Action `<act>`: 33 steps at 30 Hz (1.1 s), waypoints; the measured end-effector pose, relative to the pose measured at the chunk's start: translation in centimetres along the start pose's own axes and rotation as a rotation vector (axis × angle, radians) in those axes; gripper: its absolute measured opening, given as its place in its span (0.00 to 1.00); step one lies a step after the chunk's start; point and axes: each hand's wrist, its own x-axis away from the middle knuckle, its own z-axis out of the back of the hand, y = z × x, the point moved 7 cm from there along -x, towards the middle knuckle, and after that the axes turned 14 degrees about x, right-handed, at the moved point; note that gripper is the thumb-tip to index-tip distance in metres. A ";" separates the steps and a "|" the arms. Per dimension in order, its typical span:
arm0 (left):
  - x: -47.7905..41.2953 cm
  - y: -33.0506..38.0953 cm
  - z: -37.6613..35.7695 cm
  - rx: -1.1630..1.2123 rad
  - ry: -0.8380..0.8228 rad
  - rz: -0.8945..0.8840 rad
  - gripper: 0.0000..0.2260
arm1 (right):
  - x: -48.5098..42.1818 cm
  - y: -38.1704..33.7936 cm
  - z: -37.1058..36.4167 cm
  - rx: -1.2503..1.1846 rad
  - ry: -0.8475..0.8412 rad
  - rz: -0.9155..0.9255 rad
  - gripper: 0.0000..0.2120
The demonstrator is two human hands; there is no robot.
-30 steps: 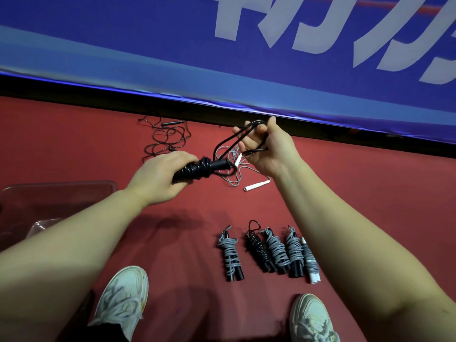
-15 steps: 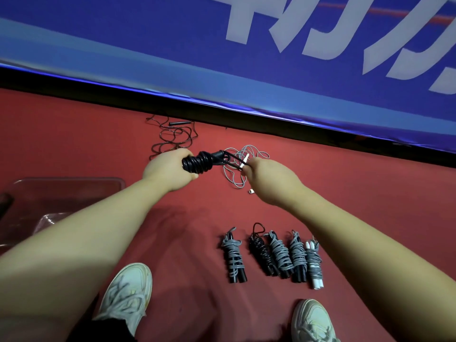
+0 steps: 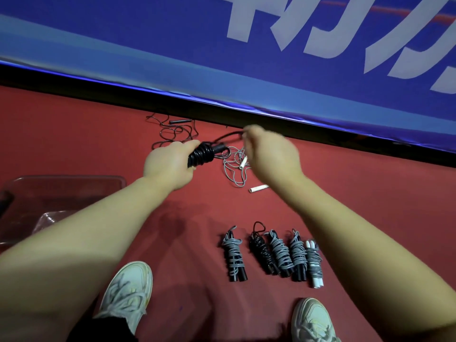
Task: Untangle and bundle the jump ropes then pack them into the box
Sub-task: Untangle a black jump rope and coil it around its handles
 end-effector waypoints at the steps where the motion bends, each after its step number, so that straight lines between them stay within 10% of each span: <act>1: 0.2 0.1 -0.3 0.012 -0.018 -0.036 0.28 | -0.8 1.3 0.7 -0.092 0.017 -0.067 0.14; 11: 0.1 -1.8 0.5 0.389 0.075 0.220 0.24 | 3.4 -3.3 -2.3 -0.042 -0.195 0.224 0.13; 21: 0.4 1.4 -1.2 1.479 -0.409 0.276 0.15 | 3.0 0.9 -10.9 -1.264 -0.605 -0.172 0.13; 26: 2.6 4.0 -1.1 1.320 -0.945 0.038 0.29 | 2.1 4.0 -10.2 -0.995 -0.681 -0.008 0.13; 33: 3.7 5.7 -2.9 0.420 -0.951 0.112 0.21 | 1.9 2.2 -8.5 -0.208 -0.824 0.262 0.17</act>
